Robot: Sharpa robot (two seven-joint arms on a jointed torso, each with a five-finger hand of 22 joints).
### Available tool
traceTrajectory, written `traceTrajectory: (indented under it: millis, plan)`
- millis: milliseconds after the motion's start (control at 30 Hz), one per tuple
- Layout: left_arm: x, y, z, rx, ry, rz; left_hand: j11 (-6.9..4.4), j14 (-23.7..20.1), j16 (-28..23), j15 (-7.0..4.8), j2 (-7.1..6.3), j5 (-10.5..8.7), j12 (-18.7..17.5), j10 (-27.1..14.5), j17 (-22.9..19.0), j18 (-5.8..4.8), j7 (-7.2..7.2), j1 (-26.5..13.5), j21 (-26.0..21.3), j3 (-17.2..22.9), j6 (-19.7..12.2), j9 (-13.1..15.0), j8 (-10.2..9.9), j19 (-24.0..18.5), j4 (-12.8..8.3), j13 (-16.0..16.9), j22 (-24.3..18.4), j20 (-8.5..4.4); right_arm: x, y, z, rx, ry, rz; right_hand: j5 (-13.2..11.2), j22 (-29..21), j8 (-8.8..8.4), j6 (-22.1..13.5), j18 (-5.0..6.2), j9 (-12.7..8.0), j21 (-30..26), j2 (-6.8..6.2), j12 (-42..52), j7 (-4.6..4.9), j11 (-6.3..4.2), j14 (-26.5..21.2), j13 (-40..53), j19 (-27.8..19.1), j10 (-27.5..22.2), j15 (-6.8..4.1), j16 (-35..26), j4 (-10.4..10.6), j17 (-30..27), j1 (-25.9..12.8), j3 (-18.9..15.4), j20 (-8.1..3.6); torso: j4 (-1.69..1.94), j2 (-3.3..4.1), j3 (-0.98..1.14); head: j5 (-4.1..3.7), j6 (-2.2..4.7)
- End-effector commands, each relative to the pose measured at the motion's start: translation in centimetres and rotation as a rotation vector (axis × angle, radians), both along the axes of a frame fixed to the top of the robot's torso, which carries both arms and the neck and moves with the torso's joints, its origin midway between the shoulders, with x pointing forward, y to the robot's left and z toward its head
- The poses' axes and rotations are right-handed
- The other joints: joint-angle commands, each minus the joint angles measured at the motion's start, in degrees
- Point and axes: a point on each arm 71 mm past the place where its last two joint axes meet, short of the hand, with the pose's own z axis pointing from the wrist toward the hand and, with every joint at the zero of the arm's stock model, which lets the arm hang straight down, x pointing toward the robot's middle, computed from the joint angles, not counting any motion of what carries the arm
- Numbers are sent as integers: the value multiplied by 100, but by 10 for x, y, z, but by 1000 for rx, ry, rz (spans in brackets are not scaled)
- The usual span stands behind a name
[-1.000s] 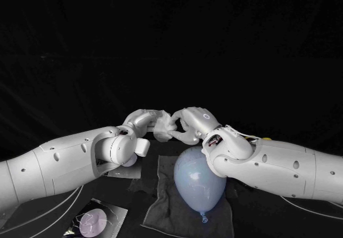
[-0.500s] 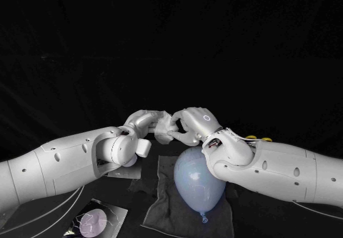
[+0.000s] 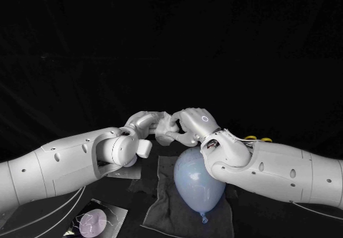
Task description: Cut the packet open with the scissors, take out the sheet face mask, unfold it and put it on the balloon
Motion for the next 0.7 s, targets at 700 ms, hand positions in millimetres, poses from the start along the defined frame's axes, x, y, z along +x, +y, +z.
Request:
traceTrajectory:
  millis: [700]
  plan:
    - [-8,-9,1,-82,54,-22,36,-94,-160,47,38,18,12,-179,-17,104,29,237,-90,-93,-171,47,-55,246,54,2,2,-28,0,1,-5,-70,-41,-24,30,1507,164,101,-36,-2,25,94,-32,-74,-94,588,241,600,10,-97,23,-191,1509,870,93,-89,0,0,4,4,4]
